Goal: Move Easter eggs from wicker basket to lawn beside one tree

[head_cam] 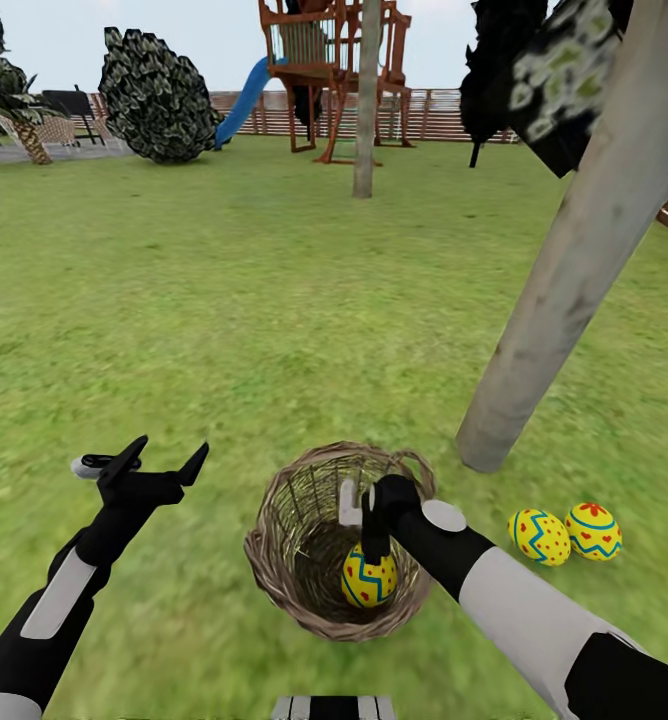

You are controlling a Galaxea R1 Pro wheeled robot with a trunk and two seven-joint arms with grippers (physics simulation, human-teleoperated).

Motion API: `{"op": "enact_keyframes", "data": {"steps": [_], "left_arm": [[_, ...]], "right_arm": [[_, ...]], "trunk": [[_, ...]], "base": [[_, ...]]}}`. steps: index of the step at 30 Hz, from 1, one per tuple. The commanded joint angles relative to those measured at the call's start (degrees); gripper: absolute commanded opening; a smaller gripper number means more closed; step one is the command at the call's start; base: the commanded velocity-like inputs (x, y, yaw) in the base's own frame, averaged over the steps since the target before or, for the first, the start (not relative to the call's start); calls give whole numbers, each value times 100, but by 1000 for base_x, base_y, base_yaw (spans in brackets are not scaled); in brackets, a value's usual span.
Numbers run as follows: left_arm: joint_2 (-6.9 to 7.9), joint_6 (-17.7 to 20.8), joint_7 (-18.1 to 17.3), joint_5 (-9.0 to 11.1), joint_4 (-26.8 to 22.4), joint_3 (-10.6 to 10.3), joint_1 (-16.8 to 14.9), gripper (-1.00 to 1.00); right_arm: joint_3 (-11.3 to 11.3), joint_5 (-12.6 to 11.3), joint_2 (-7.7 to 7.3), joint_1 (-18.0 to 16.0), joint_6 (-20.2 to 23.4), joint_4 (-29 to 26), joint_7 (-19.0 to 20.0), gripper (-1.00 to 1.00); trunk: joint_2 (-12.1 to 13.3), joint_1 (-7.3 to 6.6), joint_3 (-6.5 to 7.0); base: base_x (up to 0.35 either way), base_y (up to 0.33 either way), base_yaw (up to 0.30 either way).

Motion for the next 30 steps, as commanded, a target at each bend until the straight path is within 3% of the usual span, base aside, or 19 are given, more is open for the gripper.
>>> {"op": "enact_keyframes", "data": {"steps": [1, 10, 17, 30], "left_arm": [[1, 48, -1, 25, -1, -4, -2, 100], [11, -67, 16, -73, 81, -34, 71, 100], [10, -109, 17, -258, 86, -44, 128, 100], [9, -119, 11, -267, 343, -45, 131, 100]], "right_arm": [[12, 39, 0, -4, 20, -7, 35, 100], [21, -1, -1, -73, 3, -134, 31, 100], [46, 23, 199, -184, -7, -143, -16, 100], [87, -22, 216, -186, -347, -68, -433, 100]], "trunk": [[-4, 1, -27], [-11, 14, -137], [-12, 17, -160], [-24, 40, -359]], "base": [[0, 0, 0], [0, 0, 0], [0, 0, 0], [0, 0, 0]]}}
